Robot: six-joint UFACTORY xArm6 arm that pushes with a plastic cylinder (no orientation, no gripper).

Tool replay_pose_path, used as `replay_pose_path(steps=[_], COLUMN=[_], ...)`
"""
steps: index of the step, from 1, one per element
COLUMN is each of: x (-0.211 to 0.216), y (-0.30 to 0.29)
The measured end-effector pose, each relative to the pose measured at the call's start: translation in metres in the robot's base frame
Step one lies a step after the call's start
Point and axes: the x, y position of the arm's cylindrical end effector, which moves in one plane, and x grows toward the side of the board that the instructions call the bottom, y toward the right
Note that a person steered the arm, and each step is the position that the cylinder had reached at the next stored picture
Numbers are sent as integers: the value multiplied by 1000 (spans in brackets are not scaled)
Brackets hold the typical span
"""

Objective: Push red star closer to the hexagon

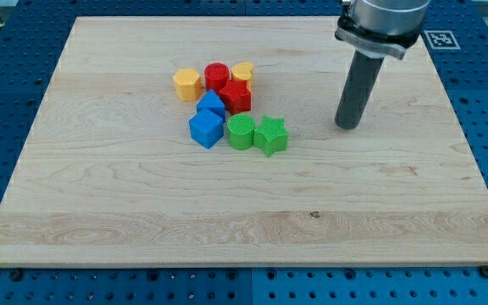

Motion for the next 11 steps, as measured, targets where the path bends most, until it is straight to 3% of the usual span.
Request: replay_pose_path(steps=[1, 2, 6, 7, 10, 11], x=[-68, -77, -43, -4, -31, -41], y=[1, -41, -73, -79, -186, -190])
